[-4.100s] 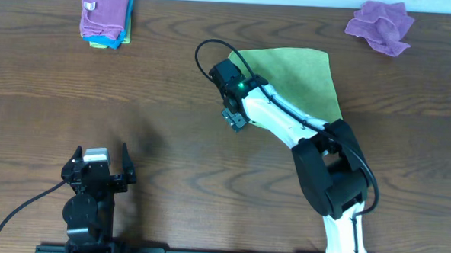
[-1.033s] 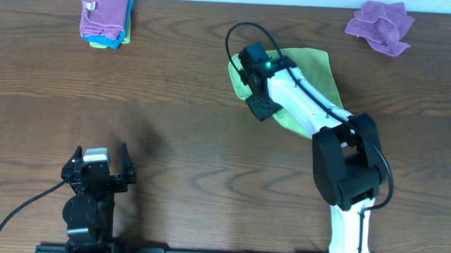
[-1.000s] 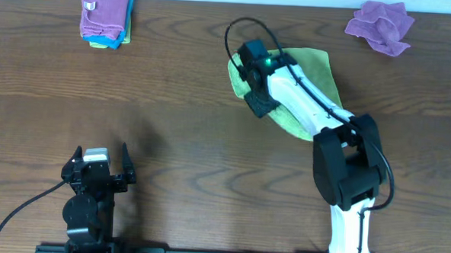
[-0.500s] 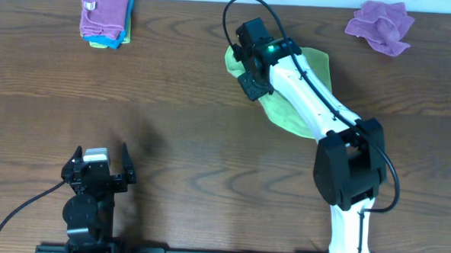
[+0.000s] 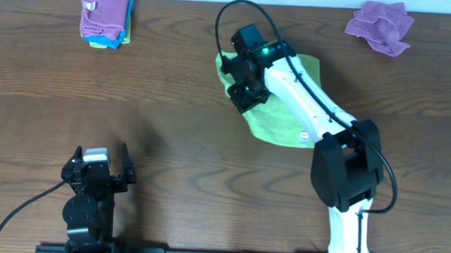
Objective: Fold the cloth
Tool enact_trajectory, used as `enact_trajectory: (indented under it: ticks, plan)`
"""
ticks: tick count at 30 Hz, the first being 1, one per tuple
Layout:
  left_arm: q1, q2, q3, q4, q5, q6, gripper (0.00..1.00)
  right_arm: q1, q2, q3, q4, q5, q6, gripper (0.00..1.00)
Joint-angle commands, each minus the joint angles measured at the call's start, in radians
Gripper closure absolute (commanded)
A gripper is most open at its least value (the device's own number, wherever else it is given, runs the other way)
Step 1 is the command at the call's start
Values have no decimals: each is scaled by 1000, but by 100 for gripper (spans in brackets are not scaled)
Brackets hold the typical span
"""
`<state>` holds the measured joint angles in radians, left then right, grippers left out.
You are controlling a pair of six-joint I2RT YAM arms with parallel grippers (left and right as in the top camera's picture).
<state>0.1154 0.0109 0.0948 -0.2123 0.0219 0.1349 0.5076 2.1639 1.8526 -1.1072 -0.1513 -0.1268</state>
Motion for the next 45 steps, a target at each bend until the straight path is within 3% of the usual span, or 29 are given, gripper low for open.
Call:
enact_trajectory:
  ticks: [1, 5, 8, 10, 13, 14, 18, 23, 26, 35, 40, 45]
  plan:
    - [4, -5, -29, -8, -11, -1, 5, 26, 3, 19, -6, -91, -30, 99]
    - [4, -5, -29, -8, -11, -1, 5, 51, 3, 19, -19, -123, -107, 99]
    - [4, -5, -29, -8, -11, -1, 5, 56, 5, 12, 3, 53, -104, 98]
    - [4, -5, -29, -8, -11, -1, 5, 56, 11, 8, 16, 279, -5, 48]
    - [4, -5, -29, -8, -11, -1, 5, 48, 13, 8, 15, 391, 34, 15]
    - [4, -5, -29, -8, -11, -1, 5, 46, 13, 8, 15, 390, 34, 15]
    - [4, -5, -29, -8, -11, -1, 5, 34, 13, 1, 15, 388, 33, 18]
    - [4, -5, -29, -8, -11, -1, 5, 2, 21, -40, 42, 352, 36, 44]
    - [4, -5, -29, -8, -11, -1, 5, -14, 27, -85, 60, 249, 19, 97]
    - [4, -5, -29, -8, -11, -1, 5, -2, 28, -137, -1, -139, -195, 98]
    - [4, -5, -29, -8, -11, -1, 5, 17, 29, -148, 22, -149, -203, 94]
    - [4, -5, -29, -8, -11, -1, 5, 41, 36, -151, 61, -144, -203, 99]
